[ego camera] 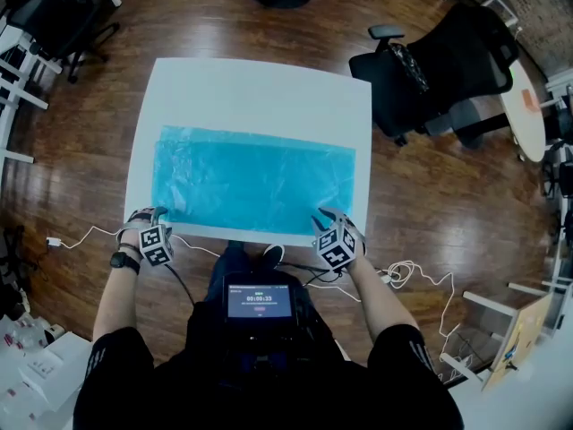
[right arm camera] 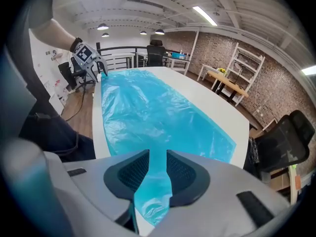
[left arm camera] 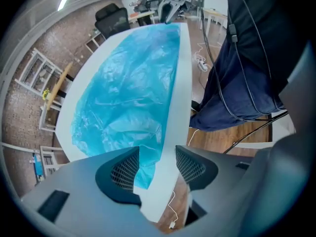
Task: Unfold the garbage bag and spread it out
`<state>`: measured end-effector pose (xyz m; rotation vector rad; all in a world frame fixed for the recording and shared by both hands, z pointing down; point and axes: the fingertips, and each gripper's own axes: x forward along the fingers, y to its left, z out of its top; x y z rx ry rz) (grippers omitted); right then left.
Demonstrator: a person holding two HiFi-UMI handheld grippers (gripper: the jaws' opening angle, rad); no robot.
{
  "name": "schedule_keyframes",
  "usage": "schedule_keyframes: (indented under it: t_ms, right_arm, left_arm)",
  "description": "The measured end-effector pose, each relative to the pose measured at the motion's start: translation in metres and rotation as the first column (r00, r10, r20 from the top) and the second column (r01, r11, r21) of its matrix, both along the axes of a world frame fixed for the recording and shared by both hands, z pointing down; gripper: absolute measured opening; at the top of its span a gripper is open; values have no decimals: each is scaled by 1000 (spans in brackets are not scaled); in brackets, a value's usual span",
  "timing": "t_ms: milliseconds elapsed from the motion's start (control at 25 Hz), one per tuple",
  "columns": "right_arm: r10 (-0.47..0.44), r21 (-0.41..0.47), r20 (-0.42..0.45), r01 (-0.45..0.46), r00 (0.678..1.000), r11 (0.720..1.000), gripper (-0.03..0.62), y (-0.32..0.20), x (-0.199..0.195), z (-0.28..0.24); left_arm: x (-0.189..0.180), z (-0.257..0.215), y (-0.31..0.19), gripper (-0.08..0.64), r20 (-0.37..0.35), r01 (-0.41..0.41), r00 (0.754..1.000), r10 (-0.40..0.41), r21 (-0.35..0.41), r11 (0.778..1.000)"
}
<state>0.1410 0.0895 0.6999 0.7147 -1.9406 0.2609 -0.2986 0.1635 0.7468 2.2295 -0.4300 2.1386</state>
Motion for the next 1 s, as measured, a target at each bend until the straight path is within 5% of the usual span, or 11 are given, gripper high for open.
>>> schedule_keyframes:
  t_ms: [440, 680, 840, 1000]
  right_arm:
    - [47, -112, -30, -50, 998, 992, 144, 13, 8, 34]
    - [64, -119, -25, -67, 998, 991, 146, 14, 9, 35]
    - [65, -118, -31, -68, 997, 991, 146, 14, 10, 34]
    - [61, -111, -36, -64, 998, 992, 146, 12, 10, 35]
  left_arm:
    - [-4, -10, 1, 239, -69, 100, 992, -107, -98, 990]
    - [-19, -48, -1, 239, -147, 263, 948, -282, -138, 955]
    - [-50, -59, -15, 239, -106, 340, 931, -348, -86, 936]
    - [-49, -73, -50, 239, -147, 389, 910, -389, -26, 921]
